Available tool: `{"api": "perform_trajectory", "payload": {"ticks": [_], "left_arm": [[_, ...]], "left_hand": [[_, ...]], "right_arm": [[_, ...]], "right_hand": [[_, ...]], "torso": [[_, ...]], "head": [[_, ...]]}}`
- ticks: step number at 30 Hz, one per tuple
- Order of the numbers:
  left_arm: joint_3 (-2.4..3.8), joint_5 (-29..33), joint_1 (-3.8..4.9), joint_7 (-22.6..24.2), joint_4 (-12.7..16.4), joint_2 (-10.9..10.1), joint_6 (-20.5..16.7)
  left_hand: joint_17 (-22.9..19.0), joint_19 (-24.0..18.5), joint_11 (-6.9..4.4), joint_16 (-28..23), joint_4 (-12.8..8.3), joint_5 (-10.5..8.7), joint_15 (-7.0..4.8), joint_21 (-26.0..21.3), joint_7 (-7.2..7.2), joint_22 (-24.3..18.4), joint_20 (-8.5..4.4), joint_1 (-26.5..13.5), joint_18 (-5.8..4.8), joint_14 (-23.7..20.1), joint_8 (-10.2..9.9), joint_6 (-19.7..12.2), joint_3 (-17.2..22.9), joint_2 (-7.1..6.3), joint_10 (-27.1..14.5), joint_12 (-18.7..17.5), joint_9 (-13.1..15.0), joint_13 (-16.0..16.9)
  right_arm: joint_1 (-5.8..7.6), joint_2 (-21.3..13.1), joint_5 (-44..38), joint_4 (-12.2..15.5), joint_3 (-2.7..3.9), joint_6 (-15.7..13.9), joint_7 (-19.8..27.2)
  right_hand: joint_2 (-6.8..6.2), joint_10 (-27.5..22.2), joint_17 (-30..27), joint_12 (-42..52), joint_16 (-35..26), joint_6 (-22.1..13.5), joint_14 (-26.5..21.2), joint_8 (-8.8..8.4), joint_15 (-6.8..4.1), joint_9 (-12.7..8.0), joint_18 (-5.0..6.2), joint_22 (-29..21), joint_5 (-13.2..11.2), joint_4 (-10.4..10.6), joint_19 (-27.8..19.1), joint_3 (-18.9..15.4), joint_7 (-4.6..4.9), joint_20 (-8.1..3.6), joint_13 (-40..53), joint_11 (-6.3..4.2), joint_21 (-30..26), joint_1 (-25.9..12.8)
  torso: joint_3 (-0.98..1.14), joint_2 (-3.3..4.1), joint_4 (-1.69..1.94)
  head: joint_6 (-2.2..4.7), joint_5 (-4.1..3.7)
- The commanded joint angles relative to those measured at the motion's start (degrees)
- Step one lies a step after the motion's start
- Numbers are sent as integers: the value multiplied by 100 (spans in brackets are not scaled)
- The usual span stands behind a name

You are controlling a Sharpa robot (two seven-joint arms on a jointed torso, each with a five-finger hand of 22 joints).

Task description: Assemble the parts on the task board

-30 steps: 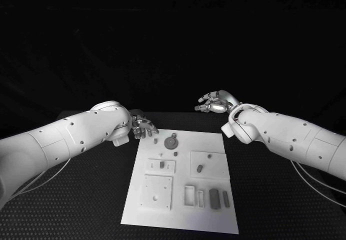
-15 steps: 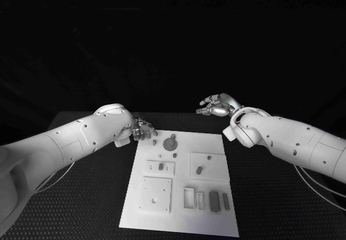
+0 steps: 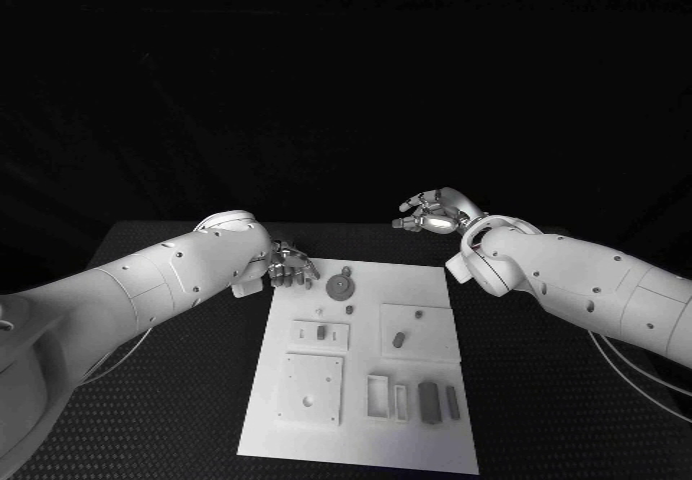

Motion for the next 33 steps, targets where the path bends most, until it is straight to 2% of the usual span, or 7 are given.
{"api": "perform_trajectory", "payload": {"ticks": [1, 11, 15, 24, 33], "left_arm": [[-2, -38, -5, 47, 9, 4, 238], [-2, -31, -5, 53, -1, 8, 339], [-2, -8, -5, 59, -12, 5, 342], [-2, 105, -7, 61, -22, 18, 233], [1, 369, -7, 124, -72, 25, 157]], "left_hand": [[11, 40, -16, 47, 26, -15, -7, 5, -23, 15, -424, -25, -34, 49, 19, 30, -3, 62, 59, 32, -2, 13], [30, 53, -29, 71, -6, -4, -21, 13, -37, 49, -436, 35, -29, 61, 42, 65, 4, 138, 87, 37, 2, 23], [43, 55, -35, 82, -124, 16, -21, 13, -43, 87, -438, 191, -34, 60, 63, 91, 47, 288, 106, 33, 5, 29], [50, 59, -30, 80, -252, 10, -13, -7, -41, 129, -433, 323, -47, 52, 72, 93, 54, 507, 115, 12, 0, 32], [57, 62, -32, 70, -586, -16, 4, -44, -44, 200, -418, 779, -60, 48, 122, 150, 140, 990, 143, -24, 10, 36]], "right_arm": [[-1, 2, -4, 9, 4, 28, 51], [-1, 10, -4, -4, 4, 29, 47], [-1, 16, -4, -7, 4, 32, 45], [-1, 24, -4, -13, 4, 51, 29], [-1, 40, -4, -38, 4, 70, 18]], "right_hand": [[36, -1041, -9, 33, 23, 67, -36, 36, 10, -8, -5, 9, 27, 9, -39, -37, 154, 16, -8, 535, -34, 9], [37, -1042, -12, 37, 26, 67, -38, 37, 11, -10, -4, 13, 29, 12, -39, -37, 155, 17, -14, 535, -36, 10], [37, -1042, -13, 38, 27, 67, -38, 37, 11, -11, -4, 14, 29, 12, -39, -37, 155, 17, -16, 535, -37, 11], [37, -1043, -15, 40, 30, 66, -40, 37, 11, -13, -4, 17, 30, 13, -39, -36, 155, 18, -21, 535, -39, 12], [35, -1049, -22, 44, 33, 60, -48, 36, 15, -19, -5, 25, 30, 22, -43, -41, 158, 21, -35, 538, -46, 4]], "torso": [[1, -8, -4], [-2, -6, 2], [-1, -6, 5], [-1, -6, 0], [0, -4, 1]], "head": [[-6, 3], [-19, -7], [-23, -7], [-24, -8], [-37, -6]]}}
